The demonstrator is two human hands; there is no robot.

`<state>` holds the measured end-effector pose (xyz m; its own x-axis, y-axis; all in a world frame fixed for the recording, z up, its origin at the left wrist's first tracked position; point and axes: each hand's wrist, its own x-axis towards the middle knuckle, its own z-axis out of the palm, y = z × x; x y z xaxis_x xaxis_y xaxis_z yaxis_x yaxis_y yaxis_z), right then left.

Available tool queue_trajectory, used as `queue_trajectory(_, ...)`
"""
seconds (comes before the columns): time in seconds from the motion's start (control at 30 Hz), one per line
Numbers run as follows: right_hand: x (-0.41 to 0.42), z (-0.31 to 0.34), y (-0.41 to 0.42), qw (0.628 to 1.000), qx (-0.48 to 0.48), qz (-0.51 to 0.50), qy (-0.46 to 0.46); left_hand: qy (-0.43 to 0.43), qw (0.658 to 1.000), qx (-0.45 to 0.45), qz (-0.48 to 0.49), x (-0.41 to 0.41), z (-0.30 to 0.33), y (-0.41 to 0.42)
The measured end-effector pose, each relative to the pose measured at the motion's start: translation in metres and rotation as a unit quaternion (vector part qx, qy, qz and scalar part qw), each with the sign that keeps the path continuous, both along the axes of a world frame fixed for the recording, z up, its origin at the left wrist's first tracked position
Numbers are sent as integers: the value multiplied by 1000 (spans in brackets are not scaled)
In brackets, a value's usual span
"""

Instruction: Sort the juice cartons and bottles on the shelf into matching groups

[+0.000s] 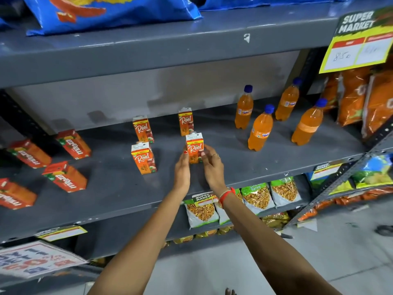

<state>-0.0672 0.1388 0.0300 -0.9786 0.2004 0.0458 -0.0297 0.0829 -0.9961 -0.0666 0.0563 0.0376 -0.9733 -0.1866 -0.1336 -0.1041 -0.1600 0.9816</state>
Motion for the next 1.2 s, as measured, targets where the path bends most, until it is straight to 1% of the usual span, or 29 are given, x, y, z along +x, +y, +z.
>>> queue_trajectory(0.07,3,1,8,1000,-23,-1,-10,9,999,-3,36,2,-1,5)
queue_trajectory(0.13,8,2,21,998,-47,-44,-5,30,995,-32,94,10,-1,13)
queue_trajectory(0.2,13,3,39,990,-78,-116,21,95,978,-91,162,23,2,25)
queue_trajectory(0.27,14,6,61,974,-108,-195,48,166,957,-130,197,30,5,40)
queue_trajectory(0.33,10,9,88,956,-120,-258,70,216,949,-138,184,31,12,62)
queue_trajectory(0.37,5,10,101,951,-117,-276,73,237,948,-140,161,29,17,74)
queue_trajectory(0.43,-7,13,129,952,-102,-284,60,252,950,-145,109,16,22,99)
queue_trajectory(0.5,-16,18,150,965,-95,-243,35,224,964,-131,51,-3,27,120)
queue_trajectory(0.6,-28,26,174,988,-64,-141,4,116,987,-92,-68,-33,36,149)
queue_trajectory(0.7,-41,24,185,994,-69,-73,-37,10,985,-63,-160,-57,33,165)
queue_trajectory(0.77,-47,20,186,993,-94,-45,-60,-35,980,-31,-192,-66,23,170)
queue_trajectory(0.87,-49,15,189,994,-79,-10,-75,-58,982,6,-180,-64,16,175)
queue_trajectory(0.97,-44,15,189,995,-69,-1,-76,-65,984,8,-164,-62,13,176)
queue_trajectory(1.13,-38,11,189,995,-77,4,-70,-72,986,-3,-152,-58,15,178)
queue_trajectory(1.2,-30,16,188,995,-77,-2,-66,-59,989,-39,-127,-51,19,180)
